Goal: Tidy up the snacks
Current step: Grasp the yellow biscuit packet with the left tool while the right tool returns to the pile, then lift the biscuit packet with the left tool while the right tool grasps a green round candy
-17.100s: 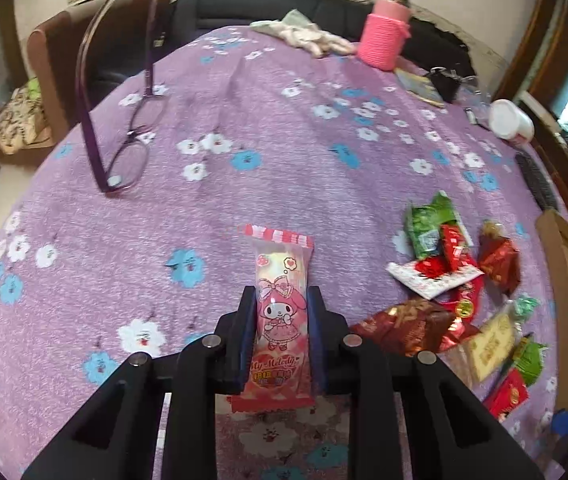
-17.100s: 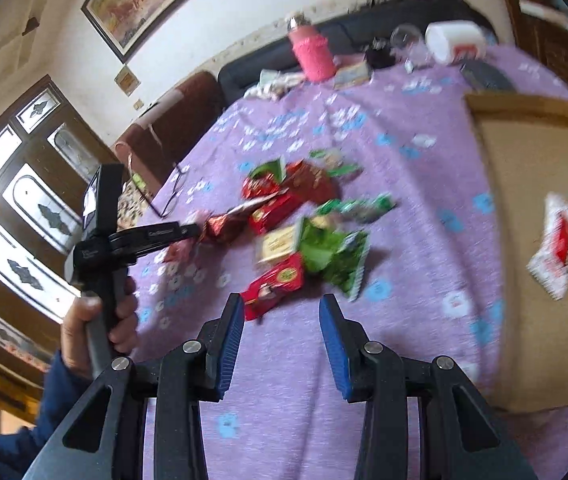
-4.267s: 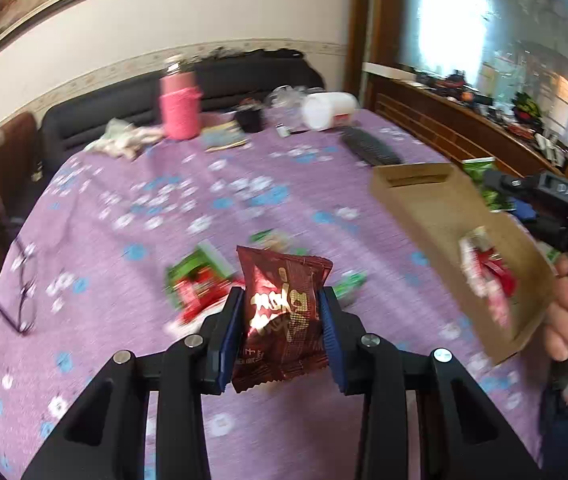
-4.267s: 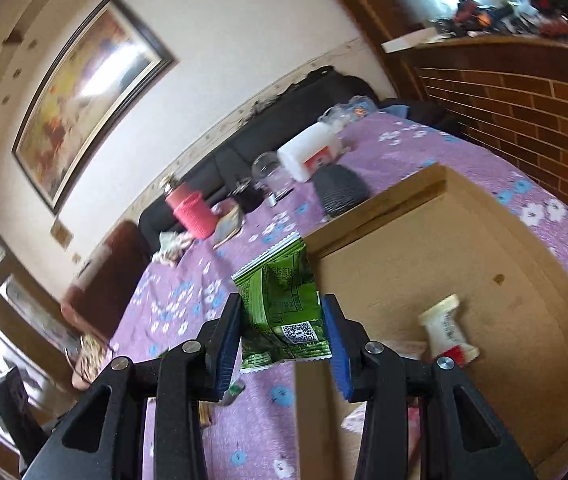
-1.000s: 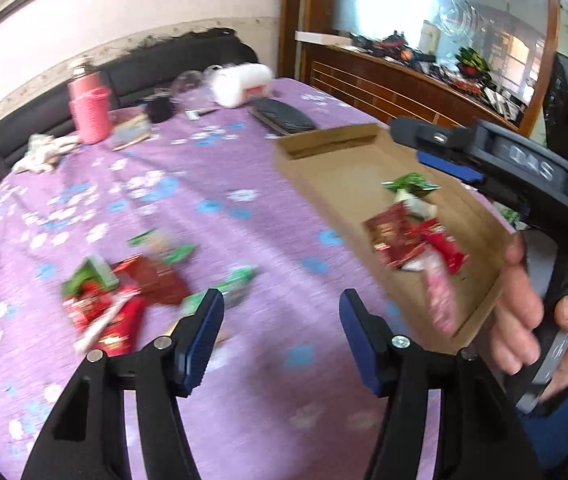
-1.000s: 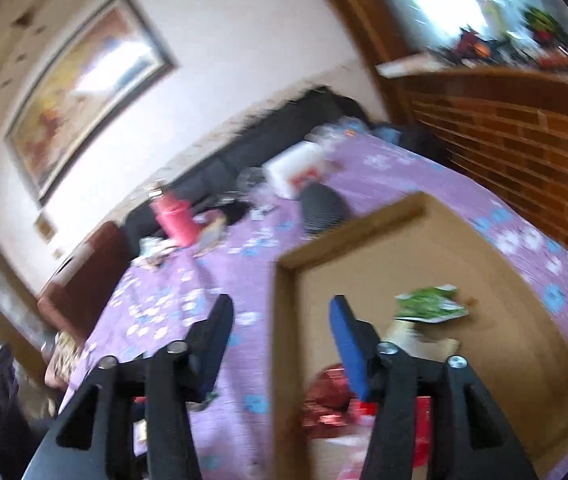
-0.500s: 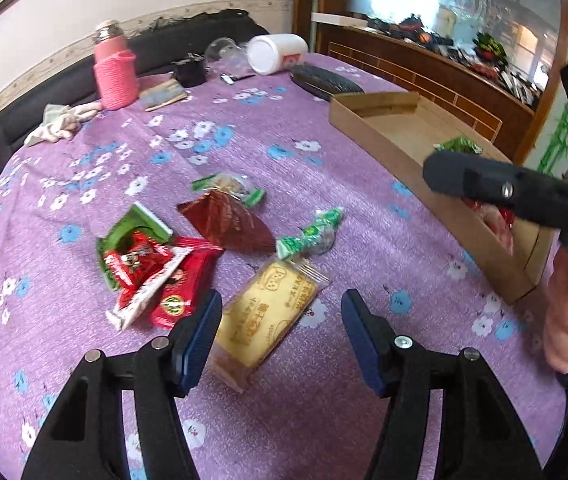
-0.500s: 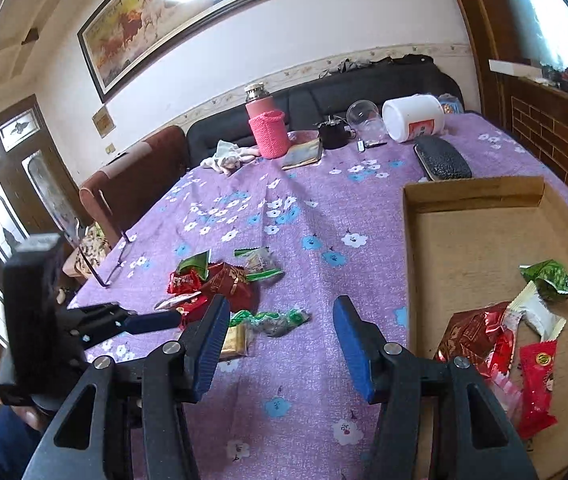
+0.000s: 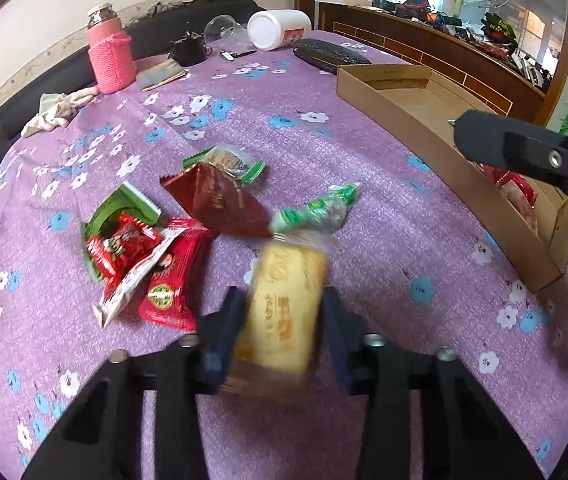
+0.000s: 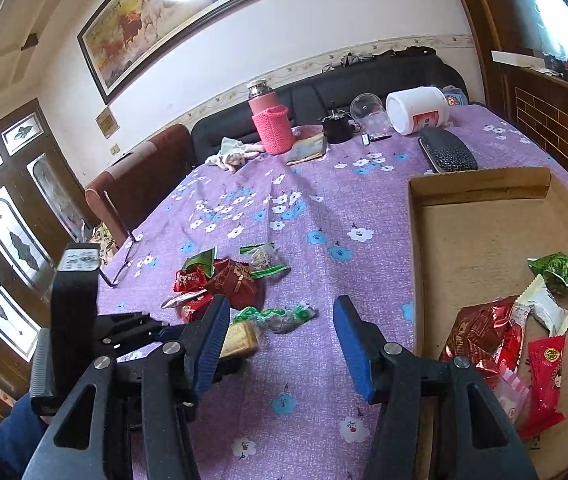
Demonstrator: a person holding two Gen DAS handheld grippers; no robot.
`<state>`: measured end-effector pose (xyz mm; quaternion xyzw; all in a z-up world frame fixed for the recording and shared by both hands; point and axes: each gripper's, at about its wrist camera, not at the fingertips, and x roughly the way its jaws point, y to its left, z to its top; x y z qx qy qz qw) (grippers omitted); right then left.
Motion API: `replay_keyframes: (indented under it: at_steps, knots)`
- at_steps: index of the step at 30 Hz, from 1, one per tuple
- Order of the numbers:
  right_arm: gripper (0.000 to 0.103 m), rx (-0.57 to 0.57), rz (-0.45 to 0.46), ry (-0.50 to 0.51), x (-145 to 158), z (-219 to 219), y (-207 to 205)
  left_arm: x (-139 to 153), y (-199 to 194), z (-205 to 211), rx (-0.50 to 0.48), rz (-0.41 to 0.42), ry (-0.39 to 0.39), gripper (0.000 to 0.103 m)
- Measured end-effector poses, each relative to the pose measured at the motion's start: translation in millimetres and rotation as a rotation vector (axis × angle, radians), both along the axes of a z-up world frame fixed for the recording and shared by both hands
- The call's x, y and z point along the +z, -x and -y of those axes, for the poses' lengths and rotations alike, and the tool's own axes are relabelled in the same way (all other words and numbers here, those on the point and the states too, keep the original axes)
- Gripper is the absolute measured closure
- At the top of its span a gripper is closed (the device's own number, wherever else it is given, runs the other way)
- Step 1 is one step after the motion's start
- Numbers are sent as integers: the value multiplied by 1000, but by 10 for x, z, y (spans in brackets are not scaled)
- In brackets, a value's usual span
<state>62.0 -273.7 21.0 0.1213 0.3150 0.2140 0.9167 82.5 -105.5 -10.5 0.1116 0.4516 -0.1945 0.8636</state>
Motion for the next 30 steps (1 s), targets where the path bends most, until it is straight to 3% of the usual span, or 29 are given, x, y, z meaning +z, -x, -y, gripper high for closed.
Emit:
replay_keyframes:
  at_steps: [5,9,15,19,24,27,30]
  knots:
    - [45,0,1,11,-18,-10,-19,8,19,16,22,3,-21,71]
    - [45,15,-30,-19,-46,-24,-61,87,63,-27,-1,-3,17,71]
    - [45,63,-179,-89,-78,-162,-278,346,106,-195,23,55,96,70]
    - [45,56,-213,-46,-43,-352,-555,509,86,-382,72,96,151,70]
    - [45,45,-325,-7,-366,-504,-896,541,6,-592,129,85,191,70]
    - [45,89,-363,-25,-482,-555,-810,533,-41,-665,155,71,203,70]
    - [45,210,-376,-45,-481,-684,-598,555,-37,-696,164,78,210,70]
